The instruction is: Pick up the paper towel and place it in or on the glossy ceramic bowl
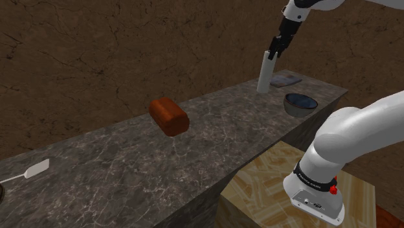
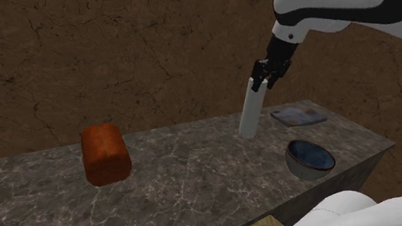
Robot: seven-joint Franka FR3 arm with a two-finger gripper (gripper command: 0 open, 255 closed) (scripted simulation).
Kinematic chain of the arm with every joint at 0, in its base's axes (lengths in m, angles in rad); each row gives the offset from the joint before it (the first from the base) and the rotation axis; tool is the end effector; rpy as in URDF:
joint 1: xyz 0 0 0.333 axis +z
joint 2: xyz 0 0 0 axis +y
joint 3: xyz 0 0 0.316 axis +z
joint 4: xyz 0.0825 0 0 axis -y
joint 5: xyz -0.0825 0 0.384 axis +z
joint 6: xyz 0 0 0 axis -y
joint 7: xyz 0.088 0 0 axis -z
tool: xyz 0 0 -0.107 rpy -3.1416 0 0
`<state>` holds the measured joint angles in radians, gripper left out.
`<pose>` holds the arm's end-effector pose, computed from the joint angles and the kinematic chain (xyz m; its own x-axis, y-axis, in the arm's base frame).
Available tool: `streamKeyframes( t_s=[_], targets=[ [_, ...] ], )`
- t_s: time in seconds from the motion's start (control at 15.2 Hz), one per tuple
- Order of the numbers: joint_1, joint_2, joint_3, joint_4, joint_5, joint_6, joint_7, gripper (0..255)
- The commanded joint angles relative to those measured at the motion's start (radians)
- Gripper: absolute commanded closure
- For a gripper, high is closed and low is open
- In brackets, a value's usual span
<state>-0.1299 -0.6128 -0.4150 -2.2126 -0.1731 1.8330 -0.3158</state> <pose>0.3146 -0.2500 0.6010 0.9679 -0.1500 0.2019 -0.1535 -0.9882 0.0015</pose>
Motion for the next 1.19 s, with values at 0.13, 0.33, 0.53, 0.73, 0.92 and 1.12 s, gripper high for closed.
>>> streamKeyframes(
  t_s=[0.13,0.33,0.53,0.73,0.92,1.12],
  targets=[
    [-0.022,-0.001,-0.073,0.053,-0.021,-0.044,-0.094,255],
    [-0.033,0.011,-0.131,0.106,-0.033,-0.077,-0.166,255],
    [-0.038,0.032,-0.193,0.169,-0.04,-0.109,-0.24,255],
    [-0.035,0.065,-0.262,0.243,-0.041,-0.14,-0.317,255],
    [-0.025,0.109,-0.339,0.326,-0.033,-0.171,-0.399,255],
    [-0.003,0.166,-0.432,0.422,-0.012,-0.202,-0.486,255]
  ],
)
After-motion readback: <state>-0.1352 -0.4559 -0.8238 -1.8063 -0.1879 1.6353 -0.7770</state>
